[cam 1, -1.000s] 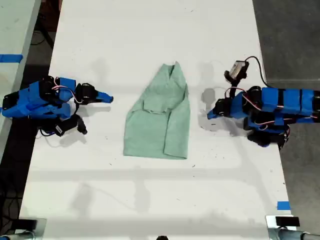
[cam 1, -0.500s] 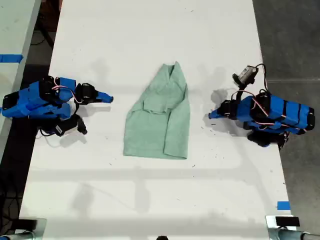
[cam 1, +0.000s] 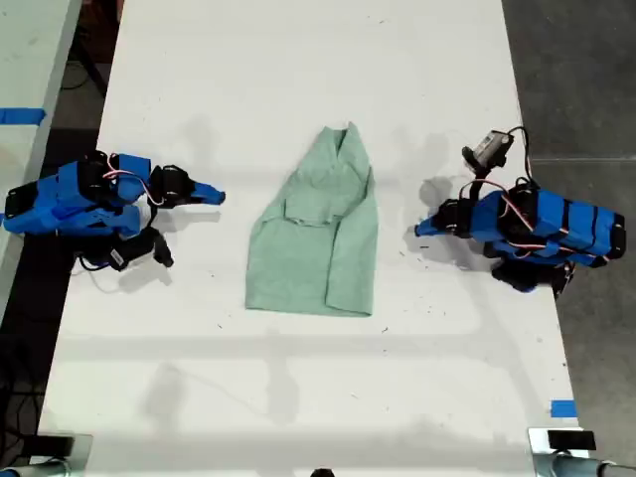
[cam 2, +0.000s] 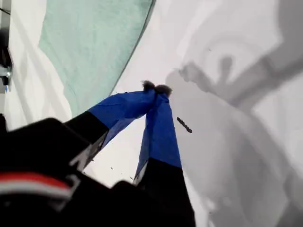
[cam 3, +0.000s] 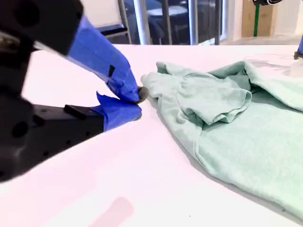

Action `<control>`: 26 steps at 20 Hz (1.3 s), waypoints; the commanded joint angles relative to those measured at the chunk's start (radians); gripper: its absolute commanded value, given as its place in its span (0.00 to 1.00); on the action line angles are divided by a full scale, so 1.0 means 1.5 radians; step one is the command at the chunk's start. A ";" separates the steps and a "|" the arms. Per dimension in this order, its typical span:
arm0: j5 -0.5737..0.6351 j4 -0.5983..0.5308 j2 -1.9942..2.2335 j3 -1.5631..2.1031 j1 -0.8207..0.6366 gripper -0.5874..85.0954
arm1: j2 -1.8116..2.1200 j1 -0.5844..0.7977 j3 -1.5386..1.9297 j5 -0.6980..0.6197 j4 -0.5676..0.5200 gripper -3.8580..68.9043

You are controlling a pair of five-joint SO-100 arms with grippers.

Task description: Fold t shirt

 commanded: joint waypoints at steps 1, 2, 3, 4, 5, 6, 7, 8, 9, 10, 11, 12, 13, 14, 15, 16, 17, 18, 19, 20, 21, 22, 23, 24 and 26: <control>-0.002 0.001 0.005 0.003 0.005 0.01 | 0.009 -0.011 0.036 0.005 0.003 0.03; -0.002 0.001 0.005 0.003 0.005 0.01 | 0.009 -0.011 0.036 0.005 0.003 0.03; -0.002 0.001 0.005 0.003 0.005 0.01 | 0.009 -0.011 0.036 0.004 0.003 0.03; -0.002 0.001 0.005 0.003 0.005 0.01 | 0.009 -0.010 0.036 0.004 0.003 0.03; -0.002 0.001 0.005 0.003 0.005 0.01 | 0.009 -0.011 0.036 0.004 0.003 0.03; -0.002 0.001 0.005 0.003 0.005 0.01 | 0.009 -0.011 0.036 0.004 0.003 0.03; -0.002 0.001 0.005 0.003 0.005 0.01 | 0.009 -0.010 0.036 0.004 0.003 0.03; -0.002 0.001 0.005 0.003 0.004 0.01 | 0.009 -0.010 0.036 0.004 0.003 0.03; -0.002 0.001 0.005 0.003 0.004 0.01 | 0.009 -0.011 0.036 0.004 0.003 0.03; -0.002 0.001 0.005 0.003 0.004 0.01 | 0.009 -0.011 0.036 0.004 0.003 0.03; -0.002 0.001 0.005 0.003 0.004 0.01 | 0.009 -0.010 0.036 0.003 0.003 0.03; -0.002 0.001 0.005 0.003 0.004 0.01 | 0.009 -0.010 0.036 0.003 0.003 0.03; -0.002 0.001 0.005 0.003 0.004 0.01 | 0.009 -0.012 0.036 0.003 0.003 0.03; -0.002 0.001 0.005 0.003 0.004 0.01 | 0.009 -0.013 0.036 -0.002 0.003 0.03; -0.002 0.001 0.005 0.003 0.004 0.01 | 0.009 -0.013 0.036 -0.006 0.002 0.03; -0.003 0.001 0.005 0.003 0.004 0.01 | 0.009 -0.013 0.036 -0.007 0.001 0.03; -0.003 0.001 0.005 0.003 0.004 0.01 | 0.009 -0.016 0.036 -0.007 0.001 0.03; -0.003 0.001 0.005 0.003 0.004 0.01 | 0.009 -0.016 0.036 -0.008 0.001 0.03; -0.003 0.001 0.005 0.003 0.004 0.01 | 0.009 -0.015 0.036 -0.008 0.001 0.03; -0.003 0.001 0.005 0.003 0.004 0.01 | 0.009 -0.014 0.036 -0.008 0.001 0.03; -0.003 0.001 0.005 0.003 0.004 0.01 | 0.009 -0.016 0.036 -0.008 0.001 0.03; -0.003 0.001 0.005 0.003 0.003 0.01 | 0.009 -0.016 0.036 -0.008 0.001 0.03; -0.003 0.001 0.005 0.003 0.003 0.01 | 0.009 -0.014 0.036 -0.009 0.001 0.03; -0.003 0.001 0.005 0.003 0.004 0.01 | 0.009 -0.014 0.036 -0.010 0.001 0.03; -0.003 0.001 0.005 0.003 0.003 0.01 | 0.009 -0.018 0.036 -0.014 -0.001 0.03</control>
